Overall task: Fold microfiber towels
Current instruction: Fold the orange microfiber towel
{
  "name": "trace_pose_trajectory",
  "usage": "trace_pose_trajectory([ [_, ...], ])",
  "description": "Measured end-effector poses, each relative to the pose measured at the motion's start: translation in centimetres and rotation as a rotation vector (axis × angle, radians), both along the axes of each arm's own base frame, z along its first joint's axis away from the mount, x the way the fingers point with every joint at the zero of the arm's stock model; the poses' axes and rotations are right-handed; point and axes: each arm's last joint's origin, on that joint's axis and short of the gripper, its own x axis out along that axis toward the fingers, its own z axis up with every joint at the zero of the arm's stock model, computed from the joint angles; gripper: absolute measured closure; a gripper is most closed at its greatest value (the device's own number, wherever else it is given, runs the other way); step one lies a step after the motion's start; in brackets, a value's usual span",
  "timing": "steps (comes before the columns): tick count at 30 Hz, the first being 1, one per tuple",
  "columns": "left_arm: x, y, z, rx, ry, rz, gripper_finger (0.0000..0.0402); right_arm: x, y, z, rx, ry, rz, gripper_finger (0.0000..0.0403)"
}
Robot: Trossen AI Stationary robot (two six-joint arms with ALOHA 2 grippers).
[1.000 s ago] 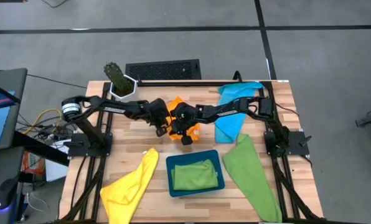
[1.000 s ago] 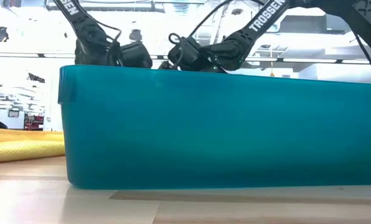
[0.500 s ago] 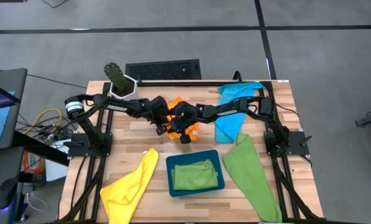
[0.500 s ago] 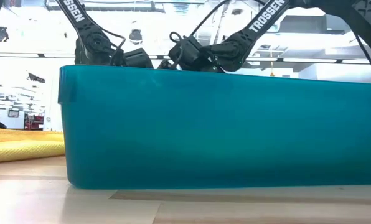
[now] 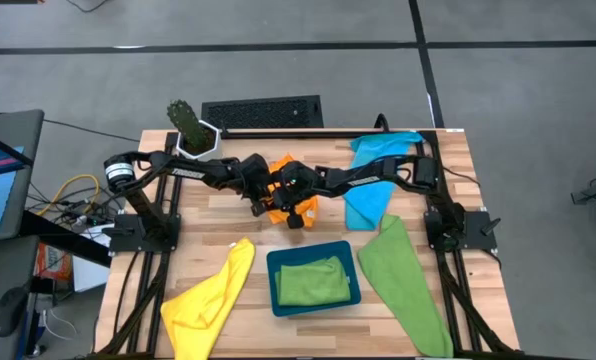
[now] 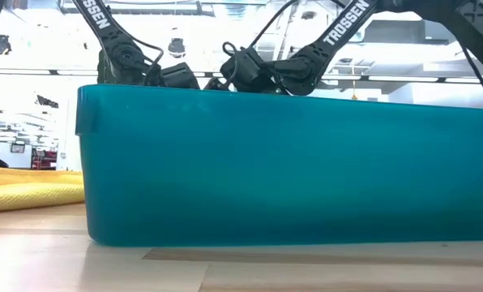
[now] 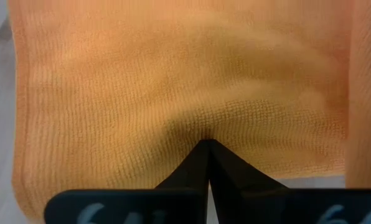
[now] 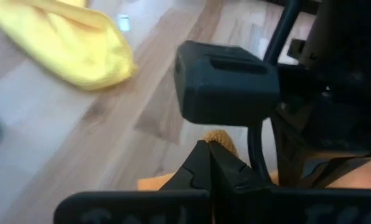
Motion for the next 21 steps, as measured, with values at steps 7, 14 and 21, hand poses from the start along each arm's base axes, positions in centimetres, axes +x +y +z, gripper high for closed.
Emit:
trace_pose_trajectory([
  [7,0.0,0.0,0.0,-0.001,0.008,-0.005,0.0402,0.1,-0.2,-2.5,0.047,0.067,-0.066,0.0385],
  [14,0.4,0.4,1.2,0.021,0.002,0.059,0.0401,0.1,-0.3,-2.2,0.043,0.067,-0.082,0.0389],
  [21,0.6,0.5,4.6,0.043,-0.005,0.08,0.0401,0.0,-0.1,-2.3,0.045,0.087,-0.082,0.0383],
])
